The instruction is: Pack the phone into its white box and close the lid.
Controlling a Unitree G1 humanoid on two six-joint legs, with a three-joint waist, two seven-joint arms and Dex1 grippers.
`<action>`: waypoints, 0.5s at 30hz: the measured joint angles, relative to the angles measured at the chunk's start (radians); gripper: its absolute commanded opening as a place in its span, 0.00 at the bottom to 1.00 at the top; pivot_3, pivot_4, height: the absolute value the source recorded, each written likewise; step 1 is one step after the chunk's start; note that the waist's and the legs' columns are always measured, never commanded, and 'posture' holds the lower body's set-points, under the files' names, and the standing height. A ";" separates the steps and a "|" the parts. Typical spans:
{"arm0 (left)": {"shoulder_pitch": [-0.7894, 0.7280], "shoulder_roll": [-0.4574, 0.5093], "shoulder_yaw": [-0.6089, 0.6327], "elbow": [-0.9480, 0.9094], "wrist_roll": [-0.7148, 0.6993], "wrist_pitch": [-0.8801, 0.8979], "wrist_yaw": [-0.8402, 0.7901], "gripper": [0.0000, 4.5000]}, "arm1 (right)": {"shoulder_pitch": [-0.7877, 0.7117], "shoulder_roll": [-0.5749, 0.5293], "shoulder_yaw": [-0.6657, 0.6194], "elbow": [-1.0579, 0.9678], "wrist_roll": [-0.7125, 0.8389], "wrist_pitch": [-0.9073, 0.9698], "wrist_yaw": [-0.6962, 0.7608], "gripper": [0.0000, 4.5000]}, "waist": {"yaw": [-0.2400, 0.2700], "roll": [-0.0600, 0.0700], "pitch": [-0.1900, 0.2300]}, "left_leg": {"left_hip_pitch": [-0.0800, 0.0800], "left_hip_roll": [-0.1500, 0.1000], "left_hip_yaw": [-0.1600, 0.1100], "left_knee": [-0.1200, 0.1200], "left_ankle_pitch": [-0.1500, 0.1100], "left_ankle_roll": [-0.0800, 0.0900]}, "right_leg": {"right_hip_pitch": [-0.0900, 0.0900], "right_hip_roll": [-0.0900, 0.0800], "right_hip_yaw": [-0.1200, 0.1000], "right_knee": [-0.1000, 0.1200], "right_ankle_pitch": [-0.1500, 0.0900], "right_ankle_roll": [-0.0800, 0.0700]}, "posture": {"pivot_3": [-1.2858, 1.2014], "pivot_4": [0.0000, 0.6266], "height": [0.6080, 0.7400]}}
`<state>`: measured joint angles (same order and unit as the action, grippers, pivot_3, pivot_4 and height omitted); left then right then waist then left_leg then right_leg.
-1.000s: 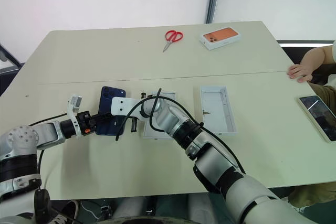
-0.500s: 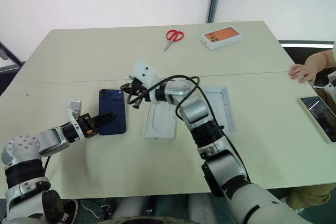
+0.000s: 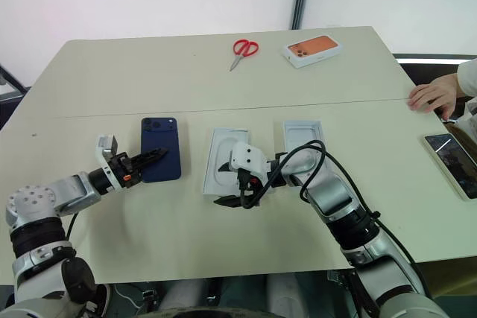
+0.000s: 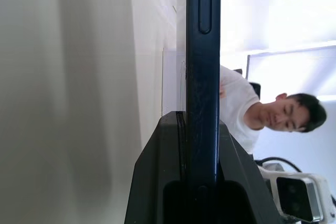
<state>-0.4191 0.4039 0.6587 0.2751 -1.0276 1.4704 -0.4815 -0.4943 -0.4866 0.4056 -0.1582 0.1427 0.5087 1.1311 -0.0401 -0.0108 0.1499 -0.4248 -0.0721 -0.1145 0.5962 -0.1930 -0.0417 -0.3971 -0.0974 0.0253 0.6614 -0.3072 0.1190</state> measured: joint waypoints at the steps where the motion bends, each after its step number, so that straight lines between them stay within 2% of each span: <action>1: 0.001 0.000 -0.010 -0.004 0.000 -0.002 -0.001 0.00 | 0.001 -0.005 0.006 -0.002 -0.007 -0.006 -0.001 0.93 | 0.001 0.000 0.000 | 0.000 0.000 0.000 0.000 0.000 0.000 | 0.000 0.000 0.000 0.000 0.000 0.000 | 0.52 0.24 1.00; 9: 0.006 0.000 -0.059 -0.021 0.006 -0.041 -0.003 0.00 | 0.044 -0.037 0.042 0.001 -0.064 -0.076 -0.034 0.93 | 0.011 -0.003 0.001 | 0.000 0.000 0.000 0.001 0.000 0.000 | 0.000 0.000 0.000 0.000 0.000 0.000 | 0.52 0.24 1.00; 11: 0.007 0.000 -0.067 -0.022 0.006 -0.043 -0.003 0.00 | 0.044 -0.042 0.042 0.011 -0.082 -0.090 -0.046 0.82 | 0.019 -0.003 0.002 | 0.000 0.000 0.000 0.001 0.000 0.000 | 0.000 0.000 0.000 0.000 0.000 0.000 | 0.52 0.24 1.00; 13: 0.008 0.001 -0.074 -0.022 0.006 -0.044 -0.003 0.00 | 0.044 -0.042 0.042 0.021 -0.089 -0.099 -0.053 0.65 | 0.022 -0.003 0.002 | 0.000 0.000 0.000 0.001 0.000 0.000 | 0.000 0.000 0.000 0.000 0.000 0.000 | 0.52 0.24 1.00; 15: 0.008 0.001 -0.077 -0.022 0.005 -0.044 -0.003 0.00 | 0.044 -0.041 0.042 0.026 -0.093 -0.104 -0.061 0.65 | 0.024 -0.003 0.002 | 0.000 0.000 0.000 0.001 0.000 0.000 | 0.000 0.000 0.000 -0.001 0.000 0.000 | 0.52 0.24 1.00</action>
<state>-0.4115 0.4045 0.5820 0.2527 -1.0231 1.4267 -0.4849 -0.4505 -0.5272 0.4476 -0.1323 0.0502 0.4049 1.0705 -0.0164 -0.0137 0.1516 -0.4252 -0.0723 -0.1143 0.5971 -0.1930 -0.0417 -0.3968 -0.0976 0.0253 0.6608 -0.3072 0.1189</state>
